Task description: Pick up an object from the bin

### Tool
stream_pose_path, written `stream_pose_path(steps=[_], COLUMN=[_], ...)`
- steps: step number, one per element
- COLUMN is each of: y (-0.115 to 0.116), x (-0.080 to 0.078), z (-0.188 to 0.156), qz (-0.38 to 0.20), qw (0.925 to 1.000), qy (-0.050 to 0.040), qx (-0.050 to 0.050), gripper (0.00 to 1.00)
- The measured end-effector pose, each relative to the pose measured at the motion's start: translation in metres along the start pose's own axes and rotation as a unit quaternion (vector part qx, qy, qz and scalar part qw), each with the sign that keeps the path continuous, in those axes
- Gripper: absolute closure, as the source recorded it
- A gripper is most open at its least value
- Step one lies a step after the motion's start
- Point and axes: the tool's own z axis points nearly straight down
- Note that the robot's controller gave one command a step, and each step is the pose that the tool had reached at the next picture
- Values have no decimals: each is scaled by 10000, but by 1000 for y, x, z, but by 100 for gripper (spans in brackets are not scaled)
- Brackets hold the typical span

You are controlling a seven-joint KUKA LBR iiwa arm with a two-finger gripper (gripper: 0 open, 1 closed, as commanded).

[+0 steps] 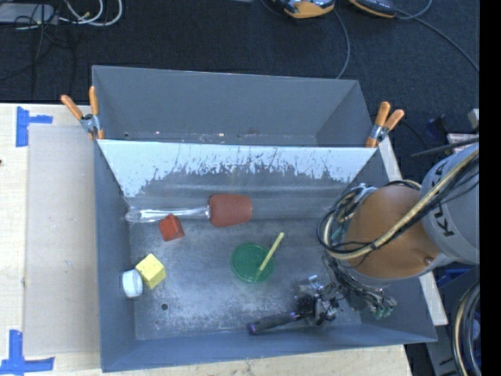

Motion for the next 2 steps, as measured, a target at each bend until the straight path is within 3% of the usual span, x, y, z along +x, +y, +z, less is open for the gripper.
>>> stream_pose_path(steps=[2], y=[1], x=[1], z=[-13], qz=[-3], qw=[10000], qy=[24], qx=[-14], gripper=[100])
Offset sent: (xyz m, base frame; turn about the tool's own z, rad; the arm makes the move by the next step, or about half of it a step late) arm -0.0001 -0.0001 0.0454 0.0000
